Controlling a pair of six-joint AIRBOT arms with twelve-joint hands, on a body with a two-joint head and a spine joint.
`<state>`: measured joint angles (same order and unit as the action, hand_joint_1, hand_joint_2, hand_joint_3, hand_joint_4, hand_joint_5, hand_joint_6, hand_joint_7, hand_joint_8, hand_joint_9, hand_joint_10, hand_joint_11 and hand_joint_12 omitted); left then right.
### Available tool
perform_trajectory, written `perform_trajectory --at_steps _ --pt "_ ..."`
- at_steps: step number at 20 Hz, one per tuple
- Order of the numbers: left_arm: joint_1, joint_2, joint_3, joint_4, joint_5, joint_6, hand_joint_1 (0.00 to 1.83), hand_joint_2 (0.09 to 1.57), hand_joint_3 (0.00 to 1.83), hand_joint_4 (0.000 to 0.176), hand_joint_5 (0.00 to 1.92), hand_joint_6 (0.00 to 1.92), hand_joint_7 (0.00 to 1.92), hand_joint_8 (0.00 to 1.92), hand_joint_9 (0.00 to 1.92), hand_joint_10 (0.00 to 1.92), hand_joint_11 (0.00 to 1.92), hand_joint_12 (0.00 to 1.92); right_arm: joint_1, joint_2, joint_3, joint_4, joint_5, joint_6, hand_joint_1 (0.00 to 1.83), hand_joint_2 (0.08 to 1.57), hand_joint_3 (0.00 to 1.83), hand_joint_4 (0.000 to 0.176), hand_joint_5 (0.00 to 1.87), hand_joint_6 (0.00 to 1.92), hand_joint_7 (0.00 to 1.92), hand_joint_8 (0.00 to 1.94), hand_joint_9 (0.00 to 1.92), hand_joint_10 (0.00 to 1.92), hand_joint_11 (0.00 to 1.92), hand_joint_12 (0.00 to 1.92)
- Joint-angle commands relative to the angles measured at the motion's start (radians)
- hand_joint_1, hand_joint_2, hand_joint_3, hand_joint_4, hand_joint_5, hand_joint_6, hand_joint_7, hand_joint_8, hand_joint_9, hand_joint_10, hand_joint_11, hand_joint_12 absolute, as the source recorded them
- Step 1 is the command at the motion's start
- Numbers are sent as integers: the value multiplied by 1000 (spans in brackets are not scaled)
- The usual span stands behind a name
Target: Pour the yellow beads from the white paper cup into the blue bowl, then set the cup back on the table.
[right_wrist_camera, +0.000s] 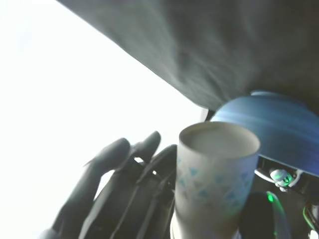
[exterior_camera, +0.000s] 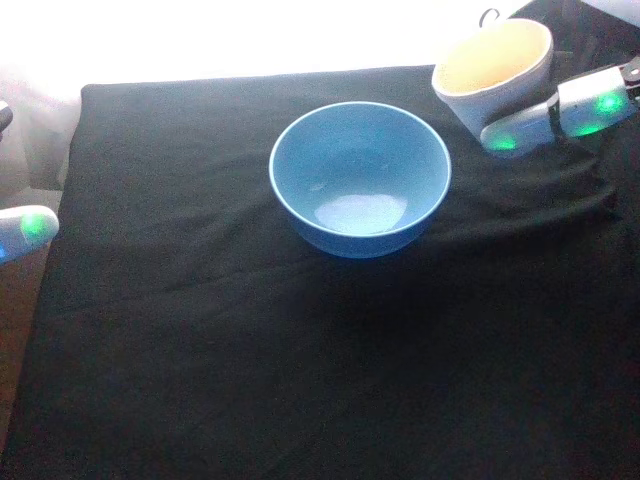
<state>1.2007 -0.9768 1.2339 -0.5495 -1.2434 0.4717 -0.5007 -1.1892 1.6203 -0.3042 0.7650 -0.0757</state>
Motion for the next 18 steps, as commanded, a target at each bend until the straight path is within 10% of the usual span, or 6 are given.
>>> perform_trajectory --at_steps 1,6,12,15,16,18 --pt "-5 -1 10 -14 -112 -9 515 803 0 81 115 5 148 1 94 0 29 69 20 10 5 27 82 7 1248 1068 0 0 1044 796 1156 775 1157 738 824 1358" --pt "-5 -2 11 -10 -104 -8 506 774 0 92 126 5 159 4 103 4 33 82 65 10 6 -64 37 7 1266 1063 0 0 1102 611 1137 893 1022 1384 864 1742" --pt "-6 -3 15 -1 -94 -8 504 773 0 79 100 0 133 2 102 5 40 100 131 10 4 -167 -10 7 1248 1094 0 0 1164 530 950 1173 693 1491 411 1918" --pt "-7 -3 16 3 -92 -8 501 777 0 82 103 2 133 1 104 5 46 105 167 10 1 -226 -40 7 1253 1088 1 0 1146 543 990 1130 749 1627 521 1921" --pt "-7 -3 16 5 -90 -8 485 788 2 74 106 2 131 0 106 5 51 111 174 10 0 -238 -45 7 1233 1095 1 0 1117 720 957 1058 707 1269 375 1836" --pt "-12 -4 19 11 -83 -8 493 781 0 77 108 3 128 0 105 4 52 113 183 9 -1 -259 -55 8 1232 1098 1 0 1104 719 958 1080 738 1322 475 1863"
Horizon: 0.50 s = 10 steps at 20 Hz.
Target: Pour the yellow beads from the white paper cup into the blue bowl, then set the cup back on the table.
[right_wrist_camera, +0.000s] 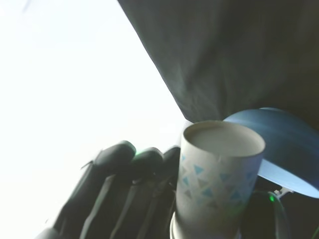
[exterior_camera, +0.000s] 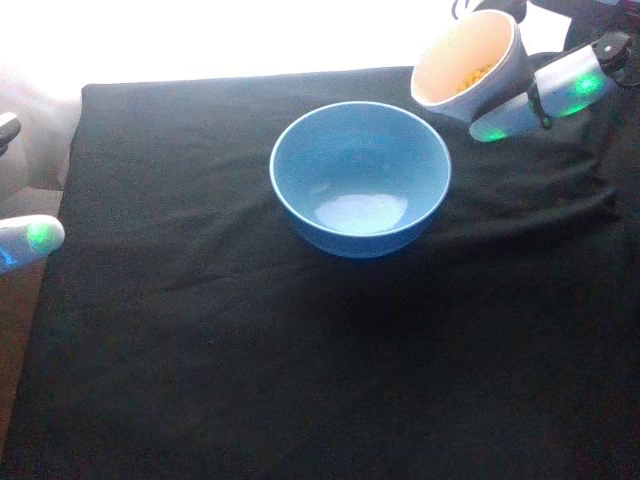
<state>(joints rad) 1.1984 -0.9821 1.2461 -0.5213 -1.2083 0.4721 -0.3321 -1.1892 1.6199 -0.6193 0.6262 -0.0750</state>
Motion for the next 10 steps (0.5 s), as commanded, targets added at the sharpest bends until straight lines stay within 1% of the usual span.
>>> perform_trajectory --at_steps 1,2,3,4,5,6,7,8,9,10 --pt "-12 1 8 -13 -114 -8 502 780 0 71 120 7 133 2 119 9 71 124 22 8 -1 38 74 7 1230 1094 0 20 1058 802 1015 985 847 1208 579 1726" --pt "-14 1 9 -11 -111 -8 514 777 0 78 122 6 142 6 121 9 73 127 33 7 -2 18 64 7 1235 1082 0 26 1037 859 1092 834 948 1303 763 1735" --pt "-15 1 10 -9 -108 -8 508 787 2 73 118 4 144 5 121 8 74 130 52 7 -8 -14 47 7 1237 1082 0 15 1044 817 1083 880 962 1468 859 1855" --pt "-16 1 10 -8 -108 -8 508 787 2 73 118 4 144 5 121 8 74 130 61 7 -10 -30 39 7 1237 1082 0 15 1044 817 1083 880 962 1468 859 1855" --pt "-16 1 10 -6 -106 -8 521 798 5 104 137 9 153 7 130 9 84 140 71 7 -13 -47 31 7 1240 1078 0 19 1054 811 1090 861 1034 1787 1066 1918" --pt "-18 1 11 -4 -103 -8 520 794 3 89 124 3 148 4 128 7 78 141 77 6 -13 -60 25 7 1235 1086 1 28 1047 849 1059 887 998 1752 1010 1920" --pt "-20 1 12 -3 -101 -8 525 798 4 88 123 2 146 3 125 5 73 141 79 5 -13 -66 21 7 1234 1088 0 31 1053 873 1043 879 969 1706 971 1921" --pt "-24 1 13 -1 -98 -8 531 796 3 84 123 1 145 2 122 3 66 141 83 4 -13 -77 16 7 1242 1087 0 0 1054 771 1055 961 1015 1868 1103 1921" --pt "-27 1 14 1 -95 -8 535 799 4 84 126 3 148 3 127 5 69 144 88 3 -13 -88 11 7 1250 1084 0 0 1079 686 1055 1004 1033 1910 1145 1921" --pt "-29 1 16 4 -93 -8 544 800 3 93 129 4 146 1 125 3 62 145 97 1 -14 -103 5 7 1238 1084 1 10 1078 758 1042 951 1040 1919 1165 1921"
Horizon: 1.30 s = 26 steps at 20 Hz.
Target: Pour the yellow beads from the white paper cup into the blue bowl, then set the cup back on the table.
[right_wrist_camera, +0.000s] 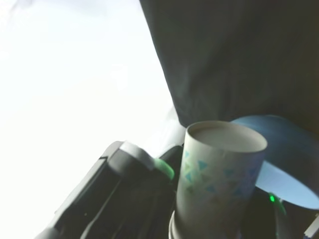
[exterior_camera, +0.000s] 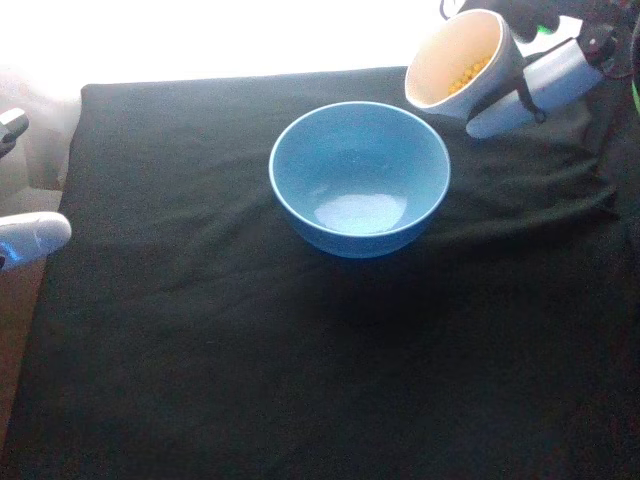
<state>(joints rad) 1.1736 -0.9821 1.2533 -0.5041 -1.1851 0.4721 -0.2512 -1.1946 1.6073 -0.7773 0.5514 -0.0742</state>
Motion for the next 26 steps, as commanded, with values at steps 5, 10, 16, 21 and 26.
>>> perform_trajectory --at_steps 5,10,16,21,26 --pt "-17 1 14 3 -97 -7 542 807 3 106 141 8 164 8 139 7 70 164 41 5 -16 5 56 6 1236 1086 0 11 1065 789 1047 934 1100 1916 1218 1921" --pt "-33 3 20 20 -79 -6 531 804 0 91 122 0 204 1 171 2 1 352 74 5 -37 -81 17 6 1236 1078 0 25 1036 860 1113 797 1155 1833 1264 1920" --pt "-35 1 20 22 -74 -6 544 791 0 62 132 2 198 1 180 2 0 408 105 5 -64 -185 -26 6 1177 1085 3 0 1052 834 1273 1534 1515 1921 1647 1921" --pt "-35 1 19 24 -75 -6 552 789 0 67 139 1 198 1 169 1 0 352 143 5 -93 -285 -69 6 1176 1088 0 0 1046 849 1217 1642 1488 1921 1635 1921" --pt "-35 1 20 23 -74 -6 554 796 2 74 138 0 205 2 167 1 0 347 152 5 -103 -347 -91 6 1176 1078 1 0 1068 815 1176 1642 1468 1921 1581 1921"
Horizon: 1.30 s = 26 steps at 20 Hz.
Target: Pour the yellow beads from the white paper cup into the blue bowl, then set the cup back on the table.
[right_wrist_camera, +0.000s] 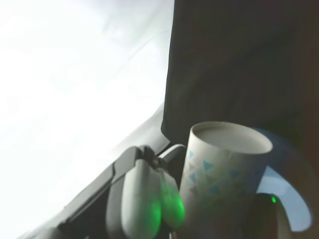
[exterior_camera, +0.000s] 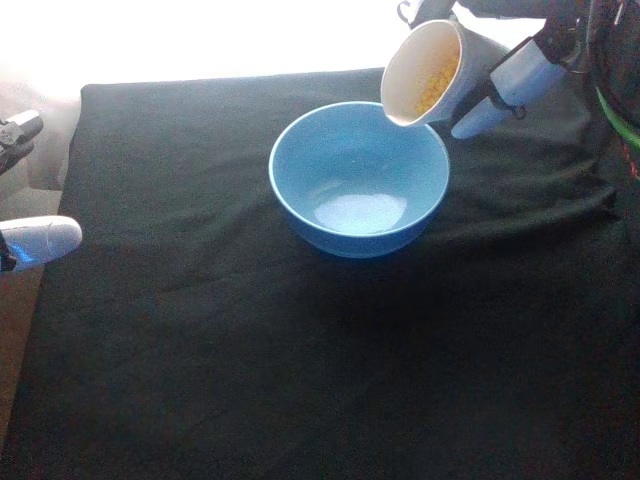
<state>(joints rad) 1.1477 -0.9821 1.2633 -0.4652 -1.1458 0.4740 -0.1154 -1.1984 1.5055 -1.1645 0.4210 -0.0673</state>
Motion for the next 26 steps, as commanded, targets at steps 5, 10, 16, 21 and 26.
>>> perform_trajectory --at_steps 5,10,16,21,26 --pt "-9 1 11 -15 -110 -7 541 797 0 71 153 4 205 2 170 0 0 375 36 9 -22 -48 2 -1 1176 1073 0 0 1083 791 1167 1850 1411 1921 1529 1921" --pt "-9 1 15 -12 -104 -7 531 791 0 80 151 1 205 1 169 1 0 374 41 9 -35 -111 -20 -1 1136 1045 0 0 1153 679 1120 1812 1331 1921 1433 1921" --pt "-9 0 16 -12 -102 -6 556 783 0 88 158 1 210 3 165 3 10 324 43 9 -56 -177 -46 -1 1094 1069 0 63 1091 787 973 1448 822 1790 857 1921" --pt "-9 -2 18 -11 -101 -6 550 791 1 81 160 2 214 2 172 4 6 340 48 8 -73 -223 -72 -1 1098 1057 0 68 1116 744 977 1298 668 1427 487 1919" --pt "-9 -2 18 -11 -101 -6 552 794 2 82 151 4 216 2 167 2 6 356 50 8 -77 -231 -72 -1 1105 1084 0 49 1045 858 993 1019 691 1132 411 1744"
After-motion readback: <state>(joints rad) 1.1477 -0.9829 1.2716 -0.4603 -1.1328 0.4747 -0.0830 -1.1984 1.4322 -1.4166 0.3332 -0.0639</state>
